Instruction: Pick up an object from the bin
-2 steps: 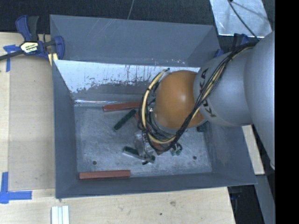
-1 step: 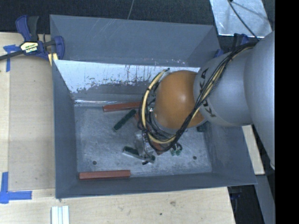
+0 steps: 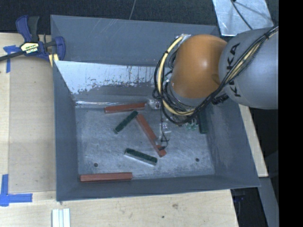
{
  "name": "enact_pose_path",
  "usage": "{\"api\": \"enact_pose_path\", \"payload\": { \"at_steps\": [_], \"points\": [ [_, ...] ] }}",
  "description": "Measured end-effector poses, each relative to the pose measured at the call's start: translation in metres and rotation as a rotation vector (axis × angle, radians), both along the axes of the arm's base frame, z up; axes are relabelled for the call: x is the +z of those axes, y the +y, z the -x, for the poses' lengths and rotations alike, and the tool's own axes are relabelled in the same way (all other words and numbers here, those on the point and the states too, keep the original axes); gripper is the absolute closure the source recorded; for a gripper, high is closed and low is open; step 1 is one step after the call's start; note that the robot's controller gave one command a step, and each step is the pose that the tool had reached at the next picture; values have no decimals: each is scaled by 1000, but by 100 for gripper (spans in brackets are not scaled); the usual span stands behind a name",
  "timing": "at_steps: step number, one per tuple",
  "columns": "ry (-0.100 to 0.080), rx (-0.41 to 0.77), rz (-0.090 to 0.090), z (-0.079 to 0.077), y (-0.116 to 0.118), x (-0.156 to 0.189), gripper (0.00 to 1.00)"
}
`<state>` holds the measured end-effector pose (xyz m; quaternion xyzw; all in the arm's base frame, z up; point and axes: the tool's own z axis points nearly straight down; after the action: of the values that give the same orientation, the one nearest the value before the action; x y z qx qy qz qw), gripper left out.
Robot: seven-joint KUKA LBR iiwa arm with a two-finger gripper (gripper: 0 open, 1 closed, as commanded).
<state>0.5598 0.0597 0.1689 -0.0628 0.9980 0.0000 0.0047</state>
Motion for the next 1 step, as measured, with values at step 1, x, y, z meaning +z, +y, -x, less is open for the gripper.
{"api": "enact_pose_path", "payload": {
  "at_steps": [1],
  "points": [
    [6, 1, 0, 2, 1, -4, 0]
  ]
}}
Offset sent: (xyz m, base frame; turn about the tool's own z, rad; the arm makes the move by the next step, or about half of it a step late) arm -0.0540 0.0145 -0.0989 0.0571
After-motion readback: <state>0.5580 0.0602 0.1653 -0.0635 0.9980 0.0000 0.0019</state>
